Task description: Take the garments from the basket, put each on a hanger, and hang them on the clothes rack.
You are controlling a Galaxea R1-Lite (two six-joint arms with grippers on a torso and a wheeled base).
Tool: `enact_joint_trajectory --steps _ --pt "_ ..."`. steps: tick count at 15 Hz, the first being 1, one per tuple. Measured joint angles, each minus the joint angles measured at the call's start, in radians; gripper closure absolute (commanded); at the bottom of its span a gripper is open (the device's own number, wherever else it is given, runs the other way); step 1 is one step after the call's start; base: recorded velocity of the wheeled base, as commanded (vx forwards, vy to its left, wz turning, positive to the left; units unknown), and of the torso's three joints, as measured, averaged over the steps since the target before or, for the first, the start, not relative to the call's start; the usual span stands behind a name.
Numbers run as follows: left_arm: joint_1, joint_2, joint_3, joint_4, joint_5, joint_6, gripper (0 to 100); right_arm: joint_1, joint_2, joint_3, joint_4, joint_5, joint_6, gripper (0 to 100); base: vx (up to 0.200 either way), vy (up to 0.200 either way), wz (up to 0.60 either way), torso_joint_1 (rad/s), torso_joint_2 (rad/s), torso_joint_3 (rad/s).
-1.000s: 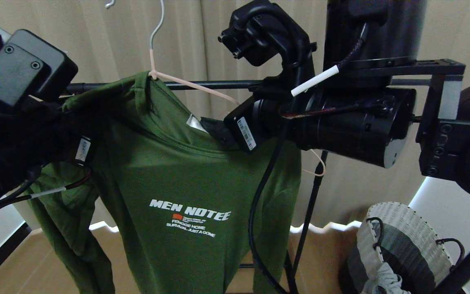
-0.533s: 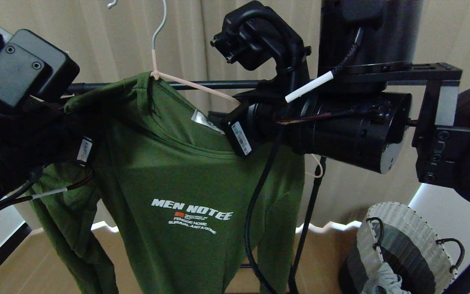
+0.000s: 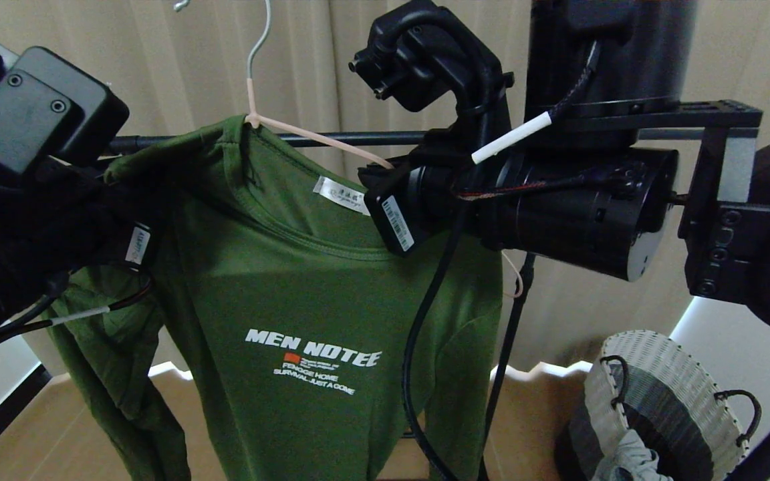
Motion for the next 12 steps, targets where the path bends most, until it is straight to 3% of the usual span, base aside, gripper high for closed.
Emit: enact_joint_trajectory --steps 1,10,12 --pt "0.000 -0.001 0.000 0.000 -0.001 0.000 0 0.000 -0.002 0.000 0.000 0.001 0.000 100 0.000 0.000 0.00 0.000 0.00 0.000" --pt "0.000 -0.057 0.048 0.001 -0.007 -0.003 0 -0.039 -0.016 0.001 -0.001 -0.006 0.002 100 0.000 0.000 0.00 0.000 0.00 0.000" --pt "0.000 -0.084 0.056 0.002 -0.079 -0.003 0 -0.059 -0.015 0.001 -0.003 -0.006 0.002 100 0.000 0.000 0.00 0.000 0.00 0.000"
